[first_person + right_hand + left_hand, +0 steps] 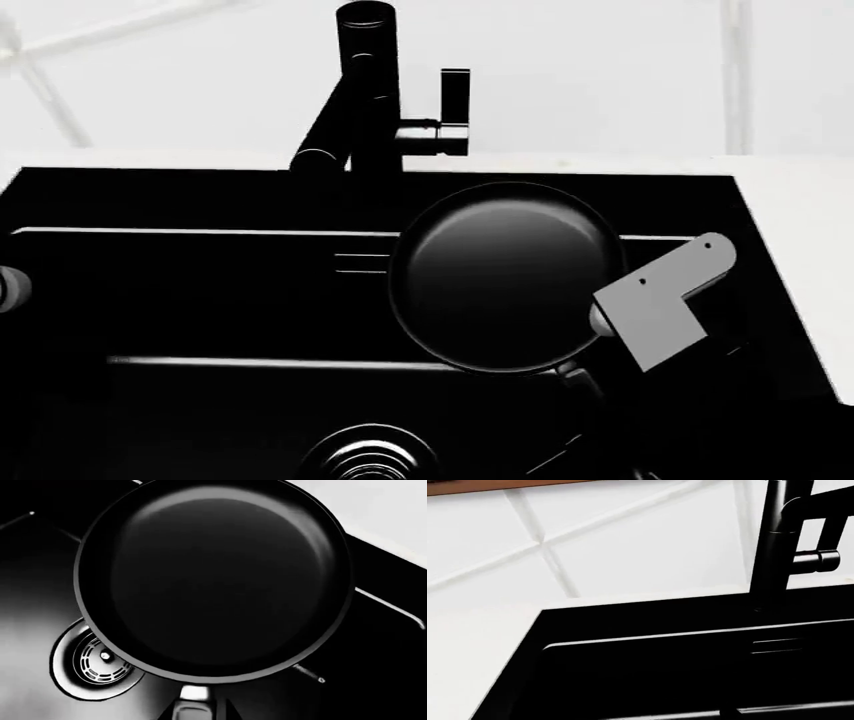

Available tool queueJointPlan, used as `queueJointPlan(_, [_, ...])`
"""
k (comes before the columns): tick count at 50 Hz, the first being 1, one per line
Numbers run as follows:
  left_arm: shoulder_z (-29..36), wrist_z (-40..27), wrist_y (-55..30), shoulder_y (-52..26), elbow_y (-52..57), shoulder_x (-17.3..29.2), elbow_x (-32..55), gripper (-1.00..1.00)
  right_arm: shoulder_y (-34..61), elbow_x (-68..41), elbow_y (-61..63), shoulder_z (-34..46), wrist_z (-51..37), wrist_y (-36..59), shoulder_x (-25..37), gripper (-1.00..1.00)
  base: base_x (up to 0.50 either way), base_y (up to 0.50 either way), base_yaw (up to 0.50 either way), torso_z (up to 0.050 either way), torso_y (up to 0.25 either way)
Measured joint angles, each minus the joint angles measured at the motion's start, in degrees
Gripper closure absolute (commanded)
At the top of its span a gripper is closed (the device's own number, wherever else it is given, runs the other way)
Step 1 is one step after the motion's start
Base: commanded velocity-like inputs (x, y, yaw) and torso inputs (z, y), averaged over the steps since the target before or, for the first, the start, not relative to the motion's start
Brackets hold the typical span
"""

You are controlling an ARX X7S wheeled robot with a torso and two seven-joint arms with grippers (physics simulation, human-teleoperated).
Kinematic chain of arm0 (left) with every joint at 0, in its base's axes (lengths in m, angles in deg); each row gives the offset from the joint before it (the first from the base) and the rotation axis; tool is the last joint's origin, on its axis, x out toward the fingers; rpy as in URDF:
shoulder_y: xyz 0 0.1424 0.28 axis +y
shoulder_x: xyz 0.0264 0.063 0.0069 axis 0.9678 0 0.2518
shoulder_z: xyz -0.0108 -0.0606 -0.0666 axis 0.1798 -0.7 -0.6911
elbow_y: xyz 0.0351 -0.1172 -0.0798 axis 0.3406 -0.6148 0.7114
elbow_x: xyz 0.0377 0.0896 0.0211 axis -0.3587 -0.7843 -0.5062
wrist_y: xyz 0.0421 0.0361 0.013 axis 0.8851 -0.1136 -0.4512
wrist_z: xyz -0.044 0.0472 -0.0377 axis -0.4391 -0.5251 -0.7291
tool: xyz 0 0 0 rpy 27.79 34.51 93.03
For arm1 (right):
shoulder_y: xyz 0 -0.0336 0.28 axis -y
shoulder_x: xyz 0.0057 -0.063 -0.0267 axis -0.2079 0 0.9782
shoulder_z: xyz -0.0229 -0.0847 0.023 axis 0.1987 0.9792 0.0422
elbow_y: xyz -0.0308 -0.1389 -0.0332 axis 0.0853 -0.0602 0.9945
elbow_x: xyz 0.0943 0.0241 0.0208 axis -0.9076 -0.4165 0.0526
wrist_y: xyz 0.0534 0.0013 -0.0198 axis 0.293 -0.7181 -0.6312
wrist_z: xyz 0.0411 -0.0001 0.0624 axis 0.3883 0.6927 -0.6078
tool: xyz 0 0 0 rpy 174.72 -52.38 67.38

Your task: Pick the pan and sponge and place them into the sink. Then turn on the water.

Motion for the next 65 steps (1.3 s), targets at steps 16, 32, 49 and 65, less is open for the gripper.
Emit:
queueJointPlan(16, [0.7,-0.1,0.5,-0.3,-0.9,-0.1,-0.5,-1.00,-0.6,-1.0,0.3,0.1,0.4,-0.6,-0.2,1.00,0.00,0.25,0.00,0.000,0.001])
queueJointPlan(32, [0.7,-0.1,0.3,-0.5,-0.8,0.2,0.0,-1.00,0.0,6.0,-1.6,3.9,5.8,-5.3,-0.5,1.00,0.00,0.00,0.00,0.001,0.001])
queueJointPlan(49, [0.7,0.2,0.4,-0.7,-0.7,0.9,0.4,-1.00,1.5,17.6,-10.2,11.9,21.4,-17.7,-3.6,1.00,0.00,0.00,0.00,0.001,0.002])
queueJointPlan(65, [0.8,0.0,0.8,-0.3,-0.9,1.0,0.3,-1.00,2.7,30.1,-28.3,18.8,32.9,-33.2,-11.8,1.00,0.00,0.00,0.00,0.001,0.001])
